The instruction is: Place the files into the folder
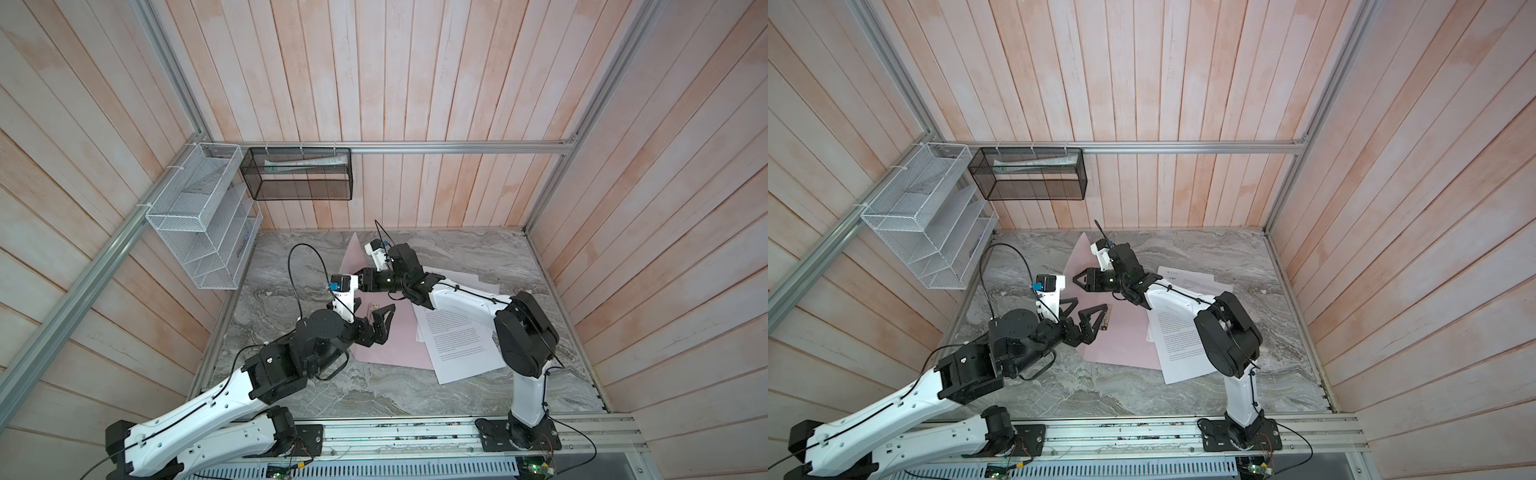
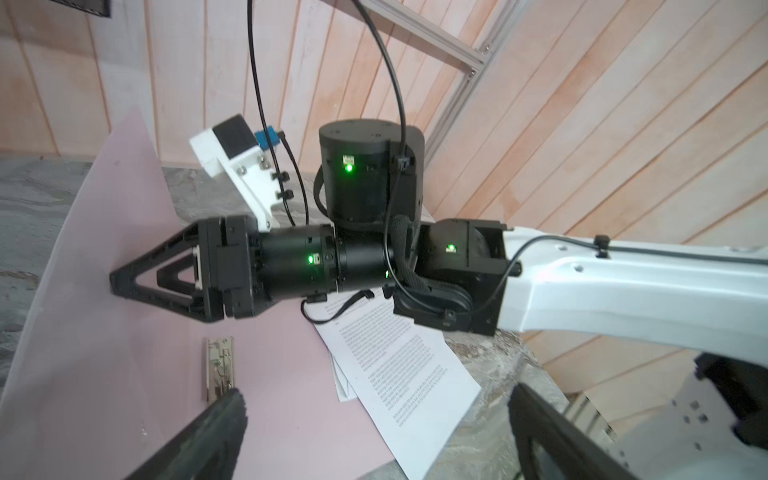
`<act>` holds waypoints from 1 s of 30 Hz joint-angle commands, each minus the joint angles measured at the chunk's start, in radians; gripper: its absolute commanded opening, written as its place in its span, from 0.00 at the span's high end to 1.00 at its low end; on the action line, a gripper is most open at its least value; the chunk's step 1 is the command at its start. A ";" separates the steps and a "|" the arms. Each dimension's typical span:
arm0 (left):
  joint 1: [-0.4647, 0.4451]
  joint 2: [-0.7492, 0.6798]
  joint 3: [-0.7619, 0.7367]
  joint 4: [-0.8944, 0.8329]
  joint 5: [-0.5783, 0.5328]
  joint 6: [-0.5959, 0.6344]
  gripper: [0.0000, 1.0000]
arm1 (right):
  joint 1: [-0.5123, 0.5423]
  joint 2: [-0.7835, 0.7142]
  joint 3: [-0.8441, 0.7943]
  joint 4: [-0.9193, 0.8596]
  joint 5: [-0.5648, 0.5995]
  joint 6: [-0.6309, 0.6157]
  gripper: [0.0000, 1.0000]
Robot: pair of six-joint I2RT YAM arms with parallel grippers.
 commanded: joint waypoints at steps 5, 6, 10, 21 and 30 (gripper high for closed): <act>0.222 -0.002 -0.138 0.149 0.147 -0.004 0.00 | 0.029 0.112 0.089 -0.148 -0.067 -0.085 0.52; 0.249 -0.005 -0.164 0.167 0.165 -0.009 0.00 | 0.029 0.119 0.086 -0.151 -0.067 -0.090 0.52; 0.374 -0.015 -0.284 0.249 0.231 -0.061 0.00 | 0.025 0.138 0.061 -0.173 -0.056 -0.111 0.52; 0.543 0.013 -0.487 0.360 0.254 -0.169 0.00 | 0.003 0.063 -0.112 -0.171 0.040 -0.142 0.52; 0.588 0.049 -0.603 0.407 0.249 -0.252 0.00 | -0.006 0.018 -0.212 -0.197 0.141 -0.152 0.49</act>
